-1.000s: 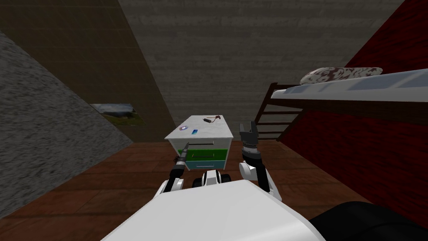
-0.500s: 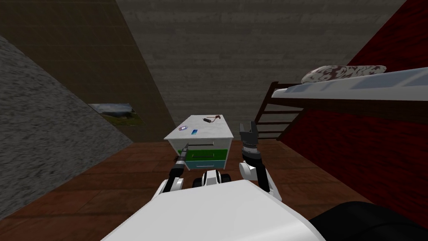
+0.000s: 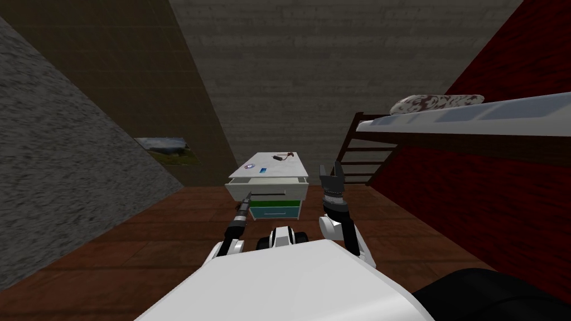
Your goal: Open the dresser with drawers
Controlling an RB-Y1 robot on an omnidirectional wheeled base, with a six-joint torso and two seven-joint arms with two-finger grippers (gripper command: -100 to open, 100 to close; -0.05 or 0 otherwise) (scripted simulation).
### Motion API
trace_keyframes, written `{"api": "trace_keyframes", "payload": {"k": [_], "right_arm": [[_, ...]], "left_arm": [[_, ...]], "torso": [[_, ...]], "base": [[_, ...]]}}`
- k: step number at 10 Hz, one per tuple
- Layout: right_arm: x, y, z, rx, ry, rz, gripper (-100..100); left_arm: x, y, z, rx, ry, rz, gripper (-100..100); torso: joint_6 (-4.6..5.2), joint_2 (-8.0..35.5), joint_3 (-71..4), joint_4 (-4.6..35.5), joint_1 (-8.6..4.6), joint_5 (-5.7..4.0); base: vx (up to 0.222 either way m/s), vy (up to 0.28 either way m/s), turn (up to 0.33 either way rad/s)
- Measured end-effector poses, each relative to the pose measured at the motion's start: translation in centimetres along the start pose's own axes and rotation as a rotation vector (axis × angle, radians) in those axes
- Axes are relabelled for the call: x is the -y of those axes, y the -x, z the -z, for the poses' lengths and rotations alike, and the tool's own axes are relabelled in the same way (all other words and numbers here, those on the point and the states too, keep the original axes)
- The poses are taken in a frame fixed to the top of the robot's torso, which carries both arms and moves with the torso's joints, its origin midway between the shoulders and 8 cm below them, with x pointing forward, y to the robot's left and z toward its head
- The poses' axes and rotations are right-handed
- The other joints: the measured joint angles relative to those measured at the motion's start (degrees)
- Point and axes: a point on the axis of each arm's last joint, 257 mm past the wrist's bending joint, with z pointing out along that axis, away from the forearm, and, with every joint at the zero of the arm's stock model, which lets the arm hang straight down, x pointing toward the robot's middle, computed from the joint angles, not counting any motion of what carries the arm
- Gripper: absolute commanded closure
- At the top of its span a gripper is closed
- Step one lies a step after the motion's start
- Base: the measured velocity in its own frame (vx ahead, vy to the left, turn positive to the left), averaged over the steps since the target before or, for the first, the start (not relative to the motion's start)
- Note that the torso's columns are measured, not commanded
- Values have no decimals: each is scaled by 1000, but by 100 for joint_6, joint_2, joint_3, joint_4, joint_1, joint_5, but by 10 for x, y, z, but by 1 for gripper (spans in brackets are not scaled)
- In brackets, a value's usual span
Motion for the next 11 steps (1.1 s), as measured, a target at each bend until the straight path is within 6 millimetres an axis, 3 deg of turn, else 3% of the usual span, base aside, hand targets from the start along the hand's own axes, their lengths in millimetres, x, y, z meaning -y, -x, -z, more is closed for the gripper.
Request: {"api": "trace_keyframes", "payload": {"k": [7, 8, 11], "right_arm": [[0, 0, 0, 0, 0, 0, 0], [0, 0, 0, 0, 0, 0, 0], [0, 0, 0, 0, 0, 0, 0]], "left_arm": [[5, -1, 13, -11, -7, 2, 100], [5, -2, 15, -14, -6, 2, -100], [18, 7, 14, -12, 0, 0, -100]], "torso": [[3, 29, 22, 1, -1, 7], [4, 18, 15, 1, 0, 4], [6, -32, -18, -3, -2, -1]], "base": [[-184, 14, 21], [-89, 9, -12], [20, -7, -13]]}}
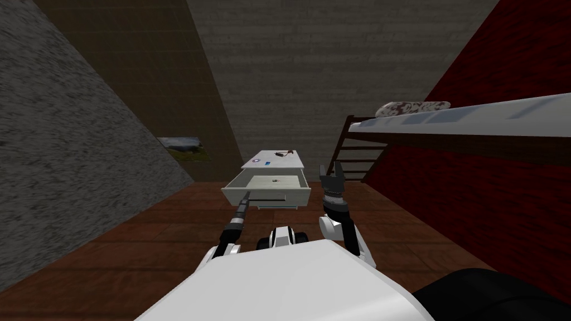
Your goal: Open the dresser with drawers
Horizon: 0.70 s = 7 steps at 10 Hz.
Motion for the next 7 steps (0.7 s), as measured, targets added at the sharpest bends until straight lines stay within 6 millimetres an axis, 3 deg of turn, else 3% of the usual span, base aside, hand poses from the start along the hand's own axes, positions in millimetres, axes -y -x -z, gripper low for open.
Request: {"api": "trace_keyframes", "payload": {"k": [6, 7], "right_arm": [[0, 0, 0, 0, 0, 0, 0], [0, 0, 0, 0, 0, 0, 0]], "left_arm": [[26, 14, 0, 4, 11, 1, -100], [25, 14, 0, 3, 15, 2, 0]], "torso": [[-6, 72, 41, 30, -7, -9], [-5, 68, 41, 23, -7, -5]], "base": [[5, -2, -9], [0, 0, 0]]}}
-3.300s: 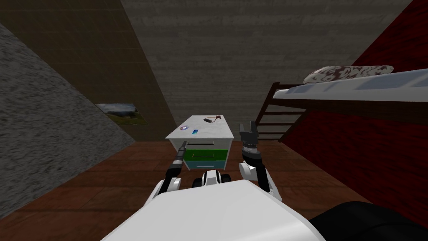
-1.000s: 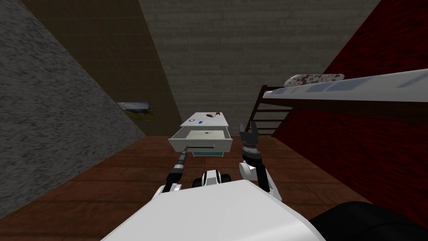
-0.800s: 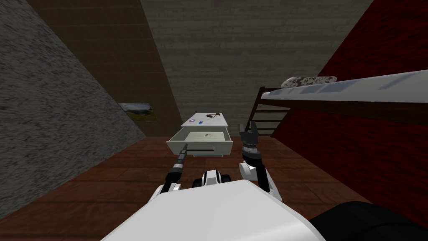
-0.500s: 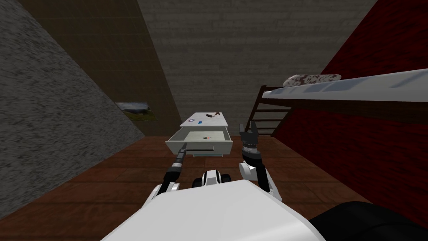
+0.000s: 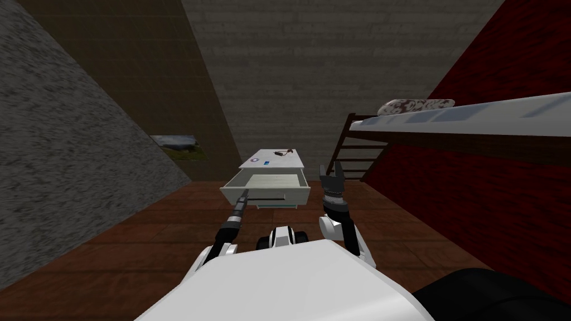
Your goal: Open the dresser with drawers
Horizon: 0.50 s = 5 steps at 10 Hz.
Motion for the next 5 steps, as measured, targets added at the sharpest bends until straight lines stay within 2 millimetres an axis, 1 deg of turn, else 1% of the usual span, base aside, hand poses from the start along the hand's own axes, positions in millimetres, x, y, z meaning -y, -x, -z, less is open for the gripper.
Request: {"api": "trace_keyframes", "payload": {"k": [5], "right_arm": [[0, 0, 0, 0, 0, 0, 0]], "left_arm": [[-4, -1, 2, -2, 12, 0, 0]], "torso": [[6, -29, -16, -16, 10, 10]], "base": [[-1, 0, 1]]}}
